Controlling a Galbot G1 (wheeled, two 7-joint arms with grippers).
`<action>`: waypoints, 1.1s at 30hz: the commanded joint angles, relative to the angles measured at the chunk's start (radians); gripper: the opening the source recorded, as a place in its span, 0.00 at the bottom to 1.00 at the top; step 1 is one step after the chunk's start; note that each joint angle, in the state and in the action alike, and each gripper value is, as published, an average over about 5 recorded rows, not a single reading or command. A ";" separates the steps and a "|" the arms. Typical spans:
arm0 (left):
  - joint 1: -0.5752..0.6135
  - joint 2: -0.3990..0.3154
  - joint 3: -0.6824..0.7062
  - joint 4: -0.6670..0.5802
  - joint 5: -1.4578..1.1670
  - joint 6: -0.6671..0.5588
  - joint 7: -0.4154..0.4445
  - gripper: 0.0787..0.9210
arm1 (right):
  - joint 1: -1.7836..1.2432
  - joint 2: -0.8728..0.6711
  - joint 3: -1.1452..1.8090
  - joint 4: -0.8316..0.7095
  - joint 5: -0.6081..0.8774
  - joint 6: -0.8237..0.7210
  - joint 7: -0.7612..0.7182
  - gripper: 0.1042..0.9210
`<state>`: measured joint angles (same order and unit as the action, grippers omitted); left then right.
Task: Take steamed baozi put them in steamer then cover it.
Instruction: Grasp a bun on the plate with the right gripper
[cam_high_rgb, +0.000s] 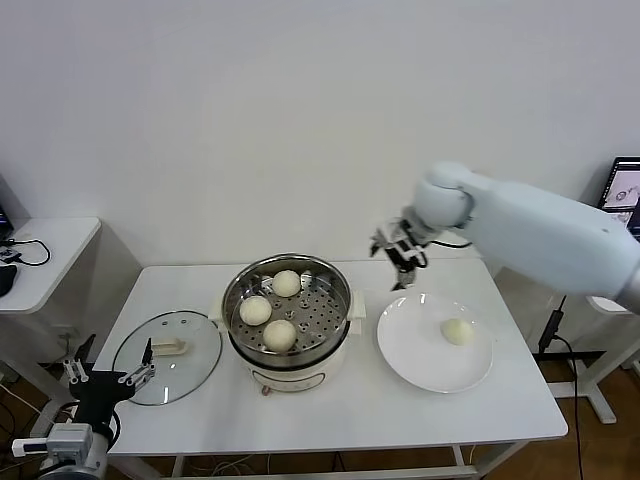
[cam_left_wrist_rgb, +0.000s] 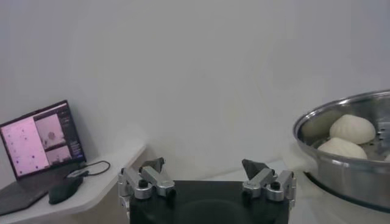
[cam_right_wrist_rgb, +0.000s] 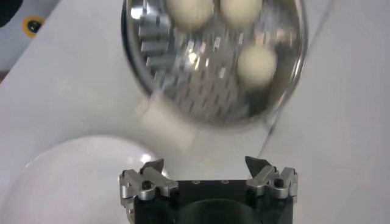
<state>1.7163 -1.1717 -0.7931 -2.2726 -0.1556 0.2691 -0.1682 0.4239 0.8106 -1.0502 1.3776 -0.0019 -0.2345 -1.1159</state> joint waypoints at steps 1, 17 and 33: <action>0.000 0.002 0.002 0.003 0.003 0.002 0.000 0.88 | -0.184 -0.155 0.134 -0.057 -0.082 -0.027 -0.007 0.88; 0.035 -0.012 -0.026 -0.007 0.006 0.002 0.000 0.88 | -0.455 -0.055 0.329 -0.227 -0.272 0.027 -0.012 0.88; 0.036 -0.015 -0.028 -0.002 0.009 0.002 0.001 0.88 | -0.518 0.047 0.435 -0.425 -0.371 0.059 0.020 0.88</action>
<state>1.7524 -1.1876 -0.8212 -2.2760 -0.1464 0.2708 -0.1676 -0.0493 0.8259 -0.6723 1.0455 -0.3201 -0.1825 -1.0996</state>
